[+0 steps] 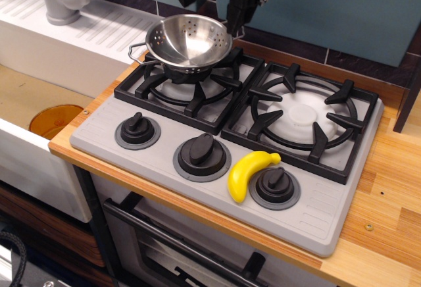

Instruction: End effector reaching pot or pan

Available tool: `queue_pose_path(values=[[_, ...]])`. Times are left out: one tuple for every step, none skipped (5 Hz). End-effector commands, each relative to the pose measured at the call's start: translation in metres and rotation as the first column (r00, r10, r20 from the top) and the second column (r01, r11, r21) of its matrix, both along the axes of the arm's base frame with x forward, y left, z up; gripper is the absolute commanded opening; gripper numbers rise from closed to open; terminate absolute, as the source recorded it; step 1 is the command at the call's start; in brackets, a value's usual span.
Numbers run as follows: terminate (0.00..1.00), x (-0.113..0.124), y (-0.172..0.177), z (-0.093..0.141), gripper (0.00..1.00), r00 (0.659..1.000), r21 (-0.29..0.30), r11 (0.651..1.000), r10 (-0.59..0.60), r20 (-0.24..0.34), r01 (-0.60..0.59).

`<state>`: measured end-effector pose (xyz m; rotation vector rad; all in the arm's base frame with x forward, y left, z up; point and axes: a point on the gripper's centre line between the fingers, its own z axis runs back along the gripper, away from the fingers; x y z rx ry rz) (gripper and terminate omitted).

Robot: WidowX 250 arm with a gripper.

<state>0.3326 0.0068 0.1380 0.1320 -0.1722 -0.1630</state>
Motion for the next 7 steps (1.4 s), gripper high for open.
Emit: queue_pose_path(values=[[0.0,0.018,0.007,-0.018,1.0,0.996,-0.004,1.0,-0.005,0.09,0.005],[0.0,0.023,0.009,-0.04,1.0,0.995,-0.021,1.0,0.013,0.097,-0.011],[0.0,0.026,0.013,-0.056,1.0,0.993,-0.039,0.999,0.026,0.112,-0.021],[0.0,0.027,0.018,-0.071,1.0,0.992,-0.05,0.999,0.024,0.127,-0.018],[0.0,0.027,0.015,-0.077,1.0,0.999,-0.09,0.995,0.044,0.0,-0.044],[0.0,0.027,0.015,-0.077,1.0,0.999,-0.09,0.995,0.044,0.0,-0.044],[1.0,0.027,0.015,-0.077,1.0,0.999,-0.09,0.995,0.044,0.0,-0.044]])
